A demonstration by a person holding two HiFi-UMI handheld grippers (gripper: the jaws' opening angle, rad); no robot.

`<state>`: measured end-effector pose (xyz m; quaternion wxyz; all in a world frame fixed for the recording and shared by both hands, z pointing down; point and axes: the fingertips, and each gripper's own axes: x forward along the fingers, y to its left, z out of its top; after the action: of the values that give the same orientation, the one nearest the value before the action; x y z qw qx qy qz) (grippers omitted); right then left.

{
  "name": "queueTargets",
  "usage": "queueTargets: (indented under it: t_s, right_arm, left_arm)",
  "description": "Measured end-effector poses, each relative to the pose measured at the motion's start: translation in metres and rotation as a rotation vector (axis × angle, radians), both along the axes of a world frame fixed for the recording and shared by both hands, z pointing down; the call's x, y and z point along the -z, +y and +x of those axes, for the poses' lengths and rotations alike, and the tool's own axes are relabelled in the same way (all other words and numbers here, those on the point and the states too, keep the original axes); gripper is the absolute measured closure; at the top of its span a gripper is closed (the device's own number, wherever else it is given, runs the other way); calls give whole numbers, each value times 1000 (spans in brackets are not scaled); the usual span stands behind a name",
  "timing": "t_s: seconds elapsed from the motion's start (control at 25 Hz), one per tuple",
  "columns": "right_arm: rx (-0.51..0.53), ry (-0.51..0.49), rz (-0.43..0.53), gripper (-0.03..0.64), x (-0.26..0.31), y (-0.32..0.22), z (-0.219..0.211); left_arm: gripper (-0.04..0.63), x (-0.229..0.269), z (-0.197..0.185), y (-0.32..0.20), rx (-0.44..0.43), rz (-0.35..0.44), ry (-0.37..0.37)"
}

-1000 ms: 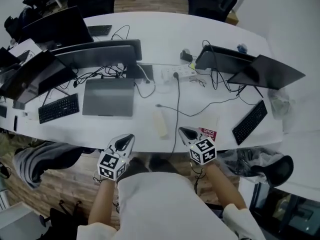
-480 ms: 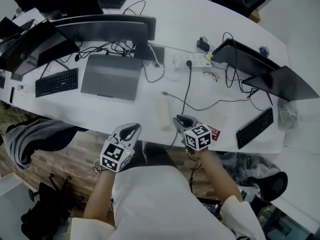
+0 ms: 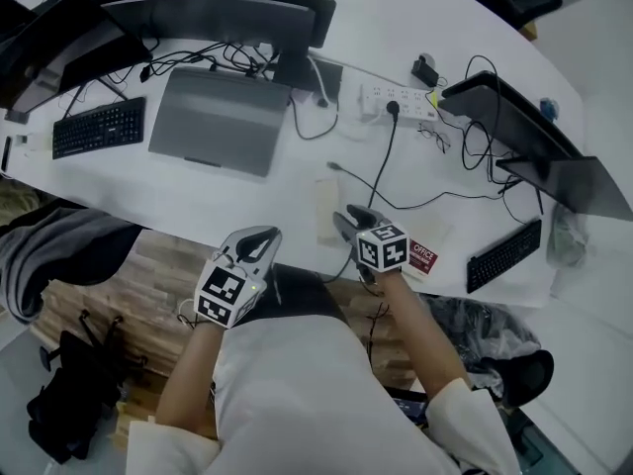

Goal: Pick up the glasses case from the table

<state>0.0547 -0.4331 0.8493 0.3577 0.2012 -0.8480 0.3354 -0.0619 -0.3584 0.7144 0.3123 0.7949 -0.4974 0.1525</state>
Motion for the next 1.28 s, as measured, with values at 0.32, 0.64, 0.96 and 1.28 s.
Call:
queueTargets:
  t_s: [0.32, 0.64, 0.96, 1.28]
  right_arm:
    - [-15, 91, -61, 396, -50, -4, -11]
    - [6, 172, -111, 390, -84, -1, -13]
    - [-27, 222, -106, 371, -93, 2, -17]
    - [-61, 238, -193, 414, -96, 4, -20]
  left_arm:
    - [581, -24, -12, -8, 2, -31, 12]
    - [581, -42, -27, -12, 14, -47, 14]
    - [581, -49, -40, -6, 38, -86, 40]
    - [581, -55, -41, 4, 24, -102, 49]
